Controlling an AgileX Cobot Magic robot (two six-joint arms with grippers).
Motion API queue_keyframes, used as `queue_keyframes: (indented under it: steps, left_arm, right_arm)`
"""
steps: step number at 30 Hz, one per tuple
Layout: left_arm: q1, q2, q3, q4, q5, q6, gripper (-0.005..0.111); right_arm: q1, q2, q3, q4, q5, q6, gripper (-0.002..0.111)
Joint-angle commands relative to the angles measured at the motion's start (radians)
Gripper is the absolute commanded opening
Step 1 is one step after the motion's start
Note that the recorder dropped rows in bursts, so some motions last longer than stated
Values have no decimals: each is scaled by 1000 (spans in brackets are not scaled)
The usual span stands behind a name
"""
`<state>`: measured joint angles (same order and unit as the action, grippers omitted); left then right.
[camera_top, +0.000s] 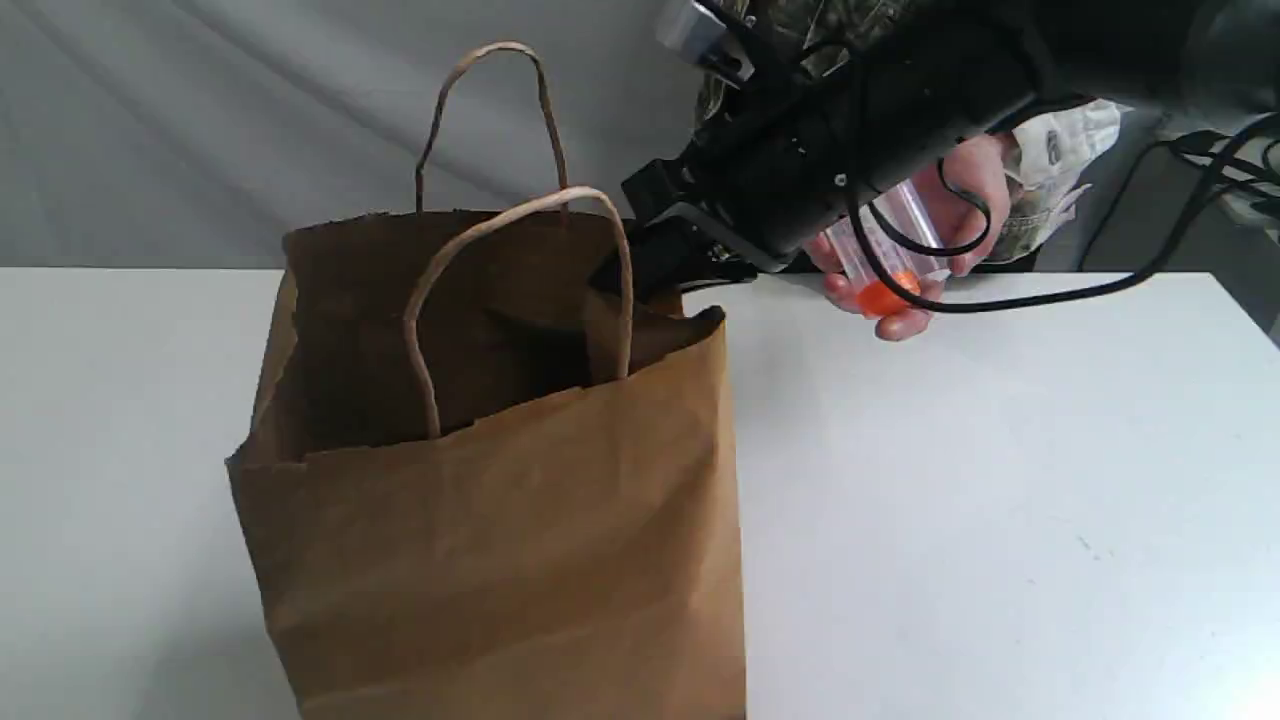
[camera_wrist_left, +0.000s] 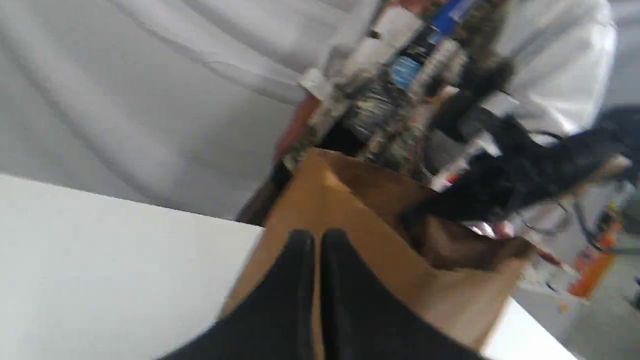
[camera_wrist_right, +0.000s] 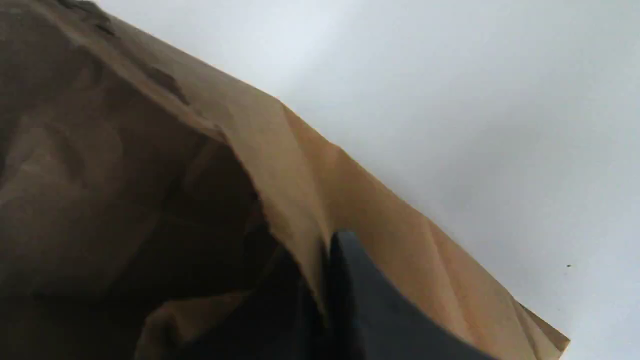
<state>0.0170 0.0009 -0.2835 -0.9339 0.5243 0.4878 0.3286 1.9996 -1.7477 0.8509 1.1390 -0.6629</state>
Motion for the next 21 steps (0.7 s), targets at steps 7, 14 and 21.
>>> queue_keyframes:
  steps: [7,14,21]
  left_arm:
    - [-5,242,-198,-217,195,469,9]
    - [-5,608,-370,-413,348,716,68]
    - [-18,881,-470,-364,497,765,76]
  right_arm:
    - [0,-5,0,-27,23,-14,0]
    - [0,-5,0,-27,33,-14,0]
    - [0,-5,0,-27,37,-14,0]
